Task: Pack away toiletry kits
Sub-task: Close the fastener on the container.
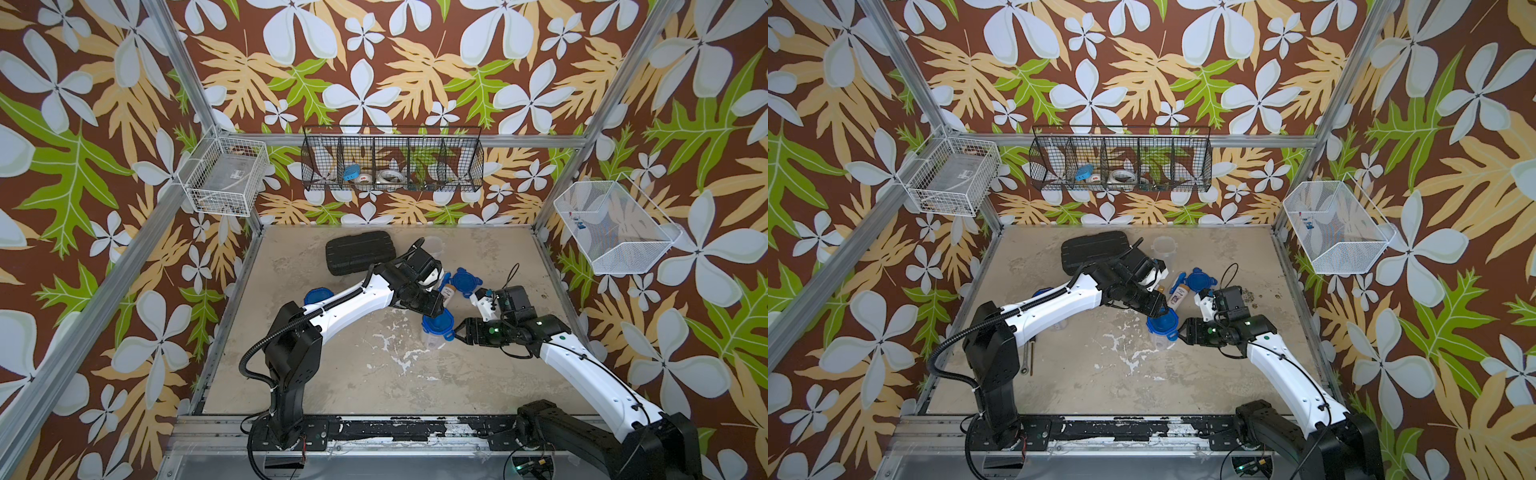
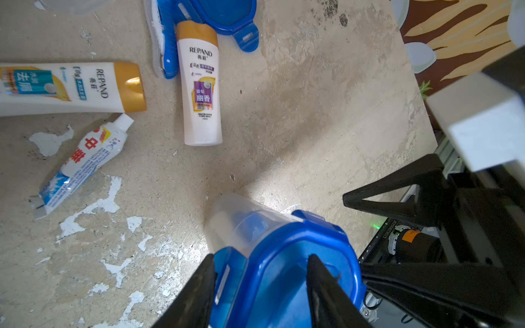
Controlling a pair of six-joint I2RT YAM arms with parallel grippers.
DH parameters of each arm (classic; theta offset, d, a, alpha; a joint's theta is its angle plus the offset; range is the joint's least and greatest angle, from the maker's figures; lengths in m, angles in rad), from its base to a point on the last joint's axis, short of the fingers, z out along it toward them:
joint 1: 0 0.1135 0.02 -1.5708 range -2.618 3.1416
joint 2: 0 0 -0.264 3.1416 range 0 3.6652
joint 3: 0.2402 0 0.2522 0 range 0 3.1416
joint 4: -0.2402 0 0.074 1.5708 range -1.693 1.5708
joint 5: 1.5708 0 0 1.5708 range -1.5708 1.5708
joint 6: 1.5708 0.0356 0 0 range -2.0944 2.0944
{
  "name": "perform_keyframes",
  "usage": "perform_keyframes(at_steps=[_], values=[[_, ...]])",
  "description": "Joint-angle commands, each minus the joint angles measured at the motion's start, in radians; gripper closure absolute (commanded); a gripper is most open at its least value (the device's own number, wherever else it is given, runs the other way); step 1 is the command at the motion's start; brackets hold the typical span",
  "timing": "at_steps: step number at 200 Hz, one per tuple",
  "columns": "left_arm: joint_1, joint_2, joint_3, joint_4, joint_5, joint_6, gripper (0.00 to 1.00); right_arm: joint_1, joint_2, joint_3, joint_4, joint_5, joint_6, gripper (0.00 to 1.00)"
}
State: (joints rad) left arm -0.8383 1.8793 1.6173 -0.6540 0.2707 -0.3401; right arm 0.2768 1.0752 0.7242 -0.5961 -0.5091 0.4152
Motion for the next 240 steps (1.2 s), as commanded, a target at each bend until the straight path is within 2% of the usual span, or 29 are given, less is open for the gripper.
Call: perform_keyframes(at_steps=[1,47,104,149,240], values=[[0.0,0.0,-0.009,-0.044,0.008,-0.018,0.49,0.002,-0.002,0.002,0.02,-0.018,0.001,0.33],[-0.001,0.0,-0.017,-0.044,0.004,-0.027,0.49,0.002,-0.069,0.052,-0.161,0.113,-0.027,0.31],[0.0,0.001,-0.025,-0.044,0.009,-0.027,0.5,0.005,-0.106,0.008,-0.12,0.009,-0.006,0.29],[-0.002,-0.006,-0.033,-0.042,0.012,-0.032,0.5,0.041,-0.091,-0.039,0.014,-0.077,0.102,0.3],[-0.016,-0.018,-0.053,-0.032,0.018,-0.051,0.51,0.039,-0.04,-0.067,0.048,-0.02,0.091,0.31]])
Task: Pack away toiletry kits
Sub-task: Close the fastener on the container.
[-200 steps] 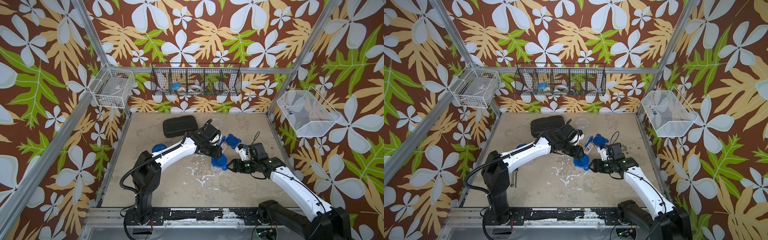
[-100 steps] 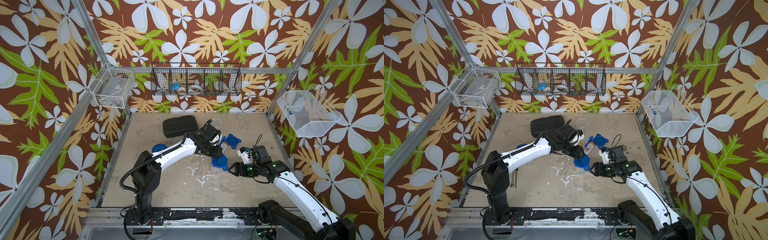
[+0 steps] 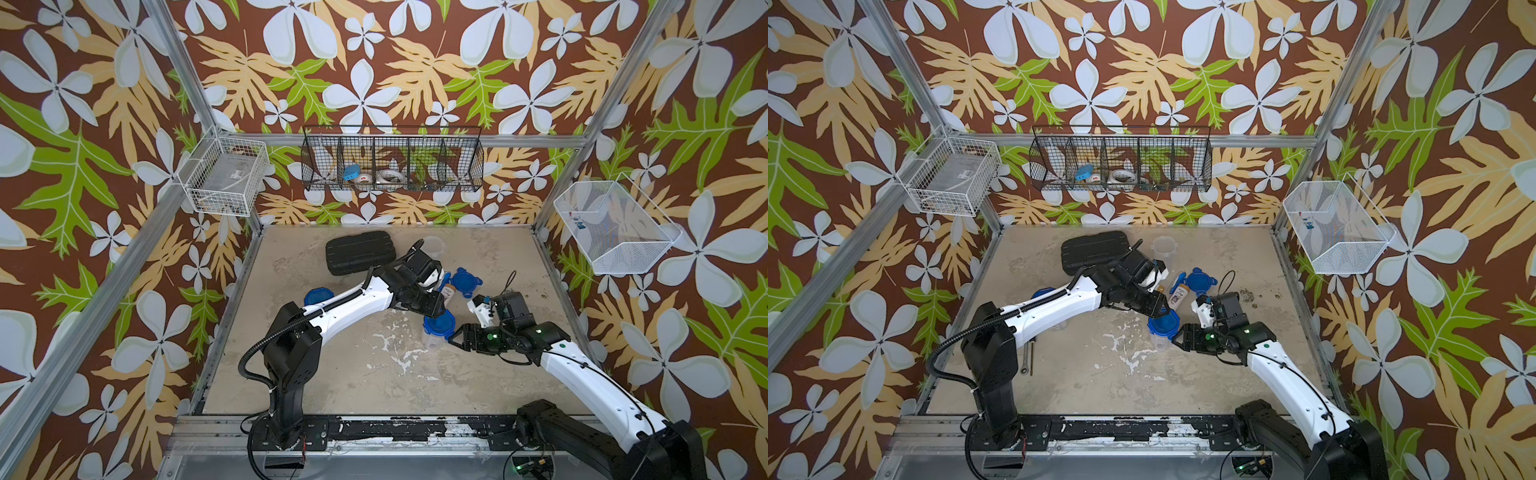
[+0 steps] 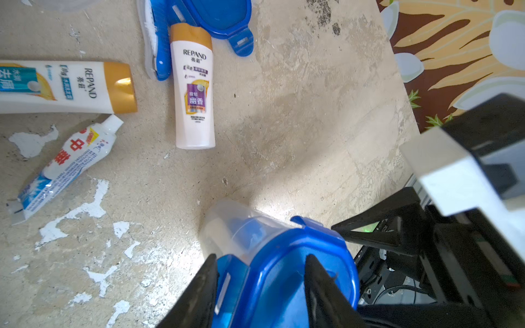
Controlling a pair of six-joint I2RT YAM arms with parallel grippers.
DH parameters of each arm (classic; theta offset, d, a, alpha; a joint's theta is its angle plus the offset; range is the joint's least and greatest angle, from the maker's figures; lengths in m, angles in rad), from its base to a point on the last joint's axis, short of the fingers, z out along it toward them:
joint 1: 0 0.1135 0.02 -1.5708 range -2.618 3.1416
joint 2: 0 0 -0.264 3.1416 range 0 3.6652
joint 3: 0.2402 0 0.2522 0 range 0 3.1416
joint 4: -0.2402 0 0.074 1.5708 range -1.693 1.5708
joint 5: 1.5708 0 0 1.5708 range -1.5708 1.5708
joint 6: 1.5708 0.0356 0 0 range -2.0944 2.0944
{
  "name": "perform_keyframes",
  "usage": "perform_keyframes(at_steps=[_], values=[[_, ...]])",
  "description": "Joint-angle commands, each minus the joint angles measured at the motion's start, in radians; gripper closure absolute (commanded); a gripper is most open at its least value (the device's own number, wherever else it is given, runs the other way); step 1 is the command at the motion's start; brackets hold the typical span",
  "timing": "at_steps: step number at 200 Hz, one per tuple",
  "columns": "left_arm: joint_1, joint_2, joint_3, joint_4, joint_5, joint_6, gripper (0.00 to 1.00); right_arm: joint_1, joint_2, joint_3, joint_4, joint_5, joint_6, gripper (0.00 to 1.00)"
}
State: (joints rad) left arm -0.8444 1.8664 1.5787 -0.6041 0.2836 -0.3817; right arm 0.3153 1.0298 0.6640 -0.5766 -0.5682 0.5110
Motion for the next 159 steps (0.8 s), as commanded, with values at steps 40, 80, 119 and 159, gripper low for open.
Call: perform_keyframes(at_steps=[40,80,119,159], values=[[-0.017,-0.021,-0.045,-0.069,0.022,-0.023,0.52,-0.001,0.02,-0.006,0.082,0.039,0.022,0.31],[-0.021,-0.076,-0.131,0.0,0.077,-0.084,0.53,-0.007,0.029,-0.005,0.104,0.054,0.027,0.31],[-0.021,-0.125,-0.217,0.102,0.142,-0.159,0.51,-0.007,0.029,-0.017,0.129,0.038,0.035,0.32],[-0.019,-0.139,-0.239,0.161,0.183,-0.216,0.49,-0.007,0.024,-0.031,0.139,0.035,0.04,0.32]])
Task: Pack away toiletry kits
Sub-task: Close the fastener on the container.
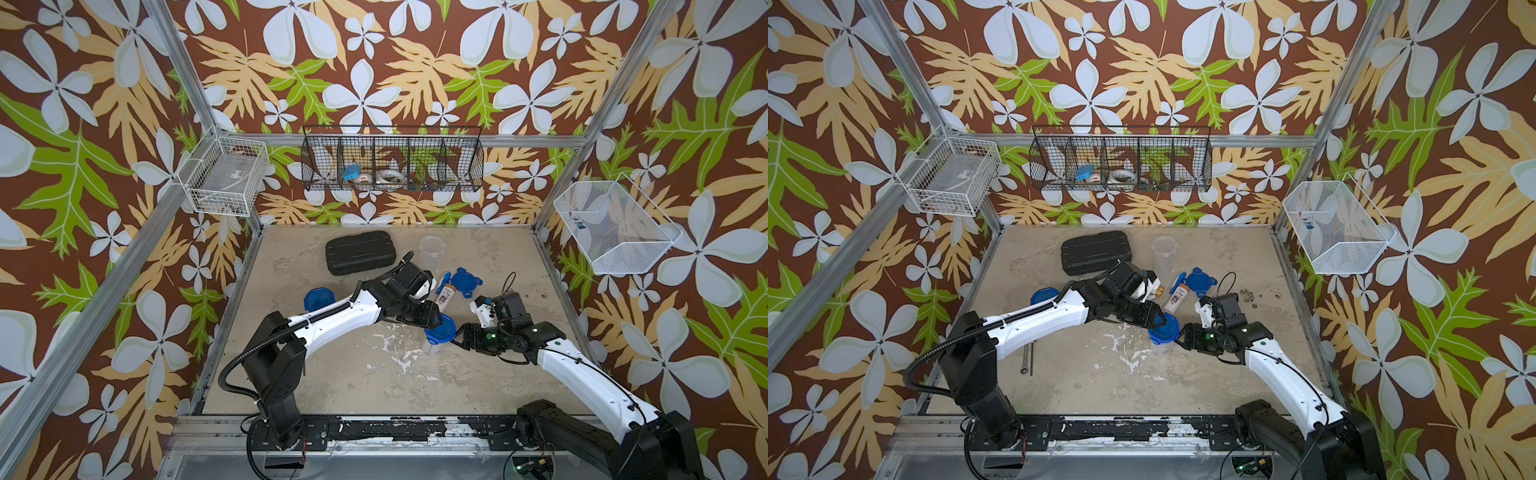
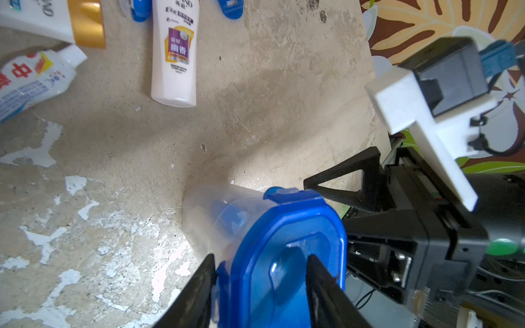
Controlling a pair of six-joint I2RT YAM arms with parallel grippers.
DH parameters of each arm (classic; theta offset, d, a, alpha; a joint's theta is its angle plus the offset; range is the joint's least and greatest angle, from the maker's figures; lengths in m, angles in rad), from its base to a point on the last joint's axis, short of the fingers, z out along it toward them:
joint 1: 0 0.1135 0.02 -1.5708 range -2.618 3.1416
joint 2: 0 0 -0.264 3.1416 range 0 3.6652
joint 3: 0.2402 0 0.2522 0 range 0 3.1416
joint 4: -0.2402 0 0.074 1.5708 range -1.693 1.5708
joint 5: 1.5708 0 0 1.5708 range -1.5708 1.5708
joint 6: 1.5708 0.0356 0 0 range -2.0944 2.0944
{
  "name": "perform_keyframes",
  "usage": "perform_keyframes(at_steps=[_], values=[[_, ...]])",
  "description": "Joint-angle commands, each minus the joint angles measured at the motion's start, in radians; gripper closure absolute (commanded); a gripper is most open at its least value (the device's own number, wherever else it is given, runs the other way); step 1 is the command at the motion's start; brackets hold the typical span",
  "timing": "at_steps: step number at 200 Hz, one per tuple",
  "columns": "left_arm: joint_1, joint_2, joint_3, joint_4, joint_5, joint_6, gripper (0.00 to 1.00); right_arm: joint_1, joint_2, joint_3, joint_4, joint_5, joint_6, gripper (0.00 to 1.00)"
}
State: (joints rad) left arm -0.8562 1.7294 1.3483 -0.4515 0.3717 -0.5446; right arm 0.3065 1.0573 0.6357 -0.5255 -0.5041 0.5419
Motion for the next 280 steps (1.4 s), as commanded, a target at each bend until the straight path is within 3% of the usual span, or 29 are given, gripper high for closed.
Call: perform_keyframes(at_steps=[1,47,126,190,232,280], values=[[-0.008,-0.003,-0.009,0.009,0.095,-0.054,0.49,0.001,-0.004,-0.003,0.088,-0.029,0.01,0.32],[-0.008,-0.008,-0.021,0.04,0.116,-0.097,0.47,0.002,-0.002,-0.006,0.104,-0.039,0.013,0.32],[0.002,0.003,0.038,-0.122,-0.056,-0.05,0.4,0.002,-0.019,-0.005,0.06,-0.017,-0.011,0.33],[0.007,0.018,0.109,-0.219,-0.151,-0.027,0.19,0.0,-0.045,-0.02,0.045,-0.009,-0.013,0.33],[0.008,-0.007,0.142,-0.272,-0.213,-0.01,0.18,0.0,-0.072,-0.018,0.02,0.001,-0.011,0.3],[-0.055,-0.037,0.187,-0.324,-0.29,0.034,0.11,-0.001,-0.096,-0.002,-0.007,0.005,-0.015,0.27]])
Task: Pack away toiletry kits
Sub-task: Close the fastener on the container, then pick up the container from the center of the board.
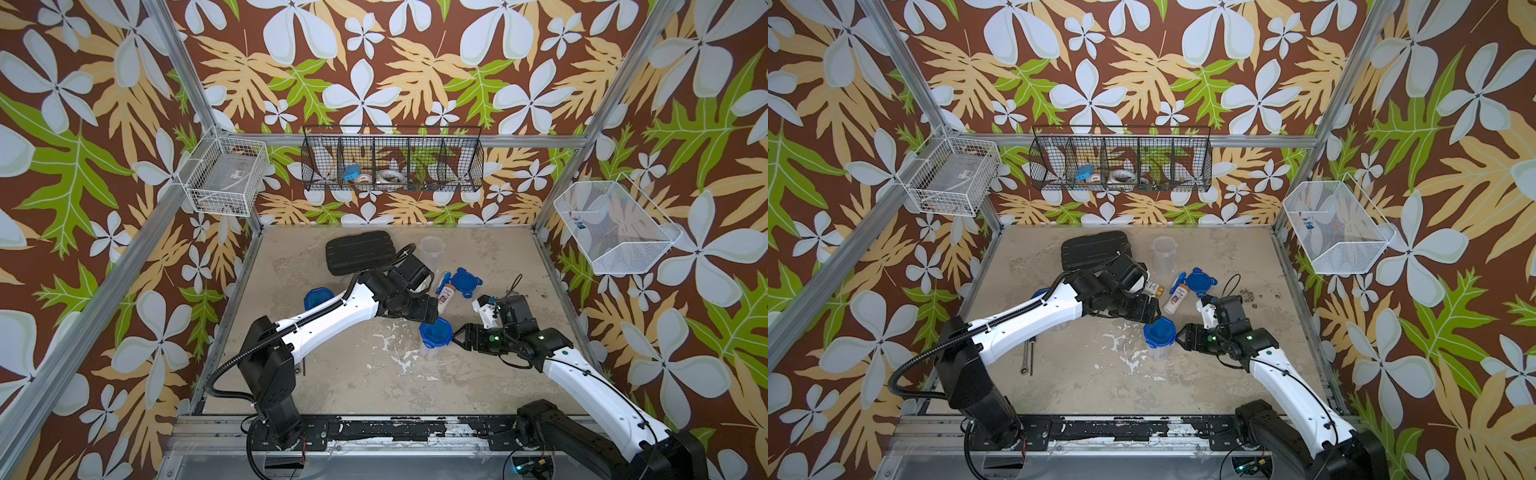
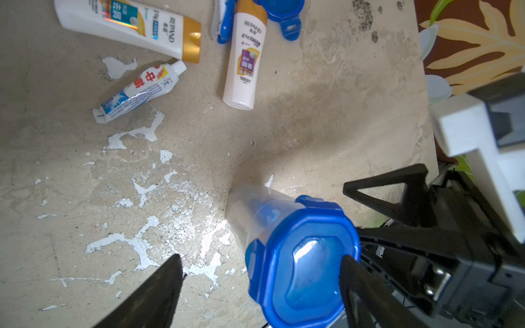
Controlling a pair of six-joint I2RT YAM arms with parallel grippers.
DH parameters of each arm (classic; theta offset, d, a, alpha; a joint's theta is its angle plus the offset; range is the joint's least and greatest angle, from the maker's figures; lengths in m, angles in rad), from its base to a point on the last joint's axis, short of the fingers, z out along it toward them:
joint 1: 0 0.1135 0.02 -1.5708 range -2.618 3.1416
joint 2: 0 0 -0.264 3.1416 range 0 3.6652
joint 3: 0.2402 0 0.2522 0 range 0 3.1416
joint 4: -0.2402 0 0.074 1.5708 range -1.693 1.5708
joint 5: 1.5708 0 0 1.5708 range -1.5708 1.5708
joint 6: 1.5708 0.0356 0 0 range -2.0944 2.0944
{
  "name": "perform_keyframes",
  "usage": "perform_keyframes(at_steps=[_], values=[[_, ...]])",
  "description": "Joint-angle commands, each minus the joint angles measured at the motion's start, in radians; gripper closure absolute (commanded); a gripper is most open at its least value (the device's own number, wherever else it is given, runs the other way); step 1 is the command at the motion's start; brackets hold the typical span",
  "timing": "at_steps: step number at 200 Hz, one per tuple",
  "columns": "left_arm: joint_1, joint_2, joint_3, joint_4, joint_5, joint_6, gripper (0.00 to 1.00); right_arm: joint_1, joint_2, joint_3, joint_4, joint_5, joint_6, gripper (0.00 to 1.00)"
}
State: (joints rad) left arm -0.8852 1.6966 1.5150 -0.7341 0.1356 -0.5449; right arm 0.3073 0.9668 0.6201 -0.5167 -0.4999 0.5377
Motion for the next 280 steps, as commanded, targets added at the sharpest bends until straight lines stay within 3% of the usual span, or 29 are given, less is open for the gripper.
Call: perform_keyframes(at_steps=[1,25,56,108,169,280], values=[[-0.028,-0.004,0.022,-0.041,-0.055,0.035,0.11,-0.001,-0.006,0.013,-0.016,0.0,-0.011,0.27],[-0.069,0.017,0.067,-0.064,-0.076,0.082,0.07,-0.002,-0.021,0.02,-0.04,0.008,-0.018,0.25],[-0.115,0.05,0.111,-0.137,-0.178,0.232,0.06,-0.018,-0.047,0.01,-0.07,0.01,-0.023,0.16],[-0.127,0.035,0.097,-0.126,-0.241,0.441,0.0,-0.03,-0.108,-0.028,-0.124,0.018,-0.007,0.08],[-0.156,0.063,0.123,-0.082,-0.102,0.507,0.0,-0.031,-0.14,-0.034,-0.149,0.054,0.023,0.05],[-0.205,0.159,0.126,-0.084,-0.172,0.484,0.0,-0.042,-0.165,-0.023,-0.179,0.102,0.021,0.04]])
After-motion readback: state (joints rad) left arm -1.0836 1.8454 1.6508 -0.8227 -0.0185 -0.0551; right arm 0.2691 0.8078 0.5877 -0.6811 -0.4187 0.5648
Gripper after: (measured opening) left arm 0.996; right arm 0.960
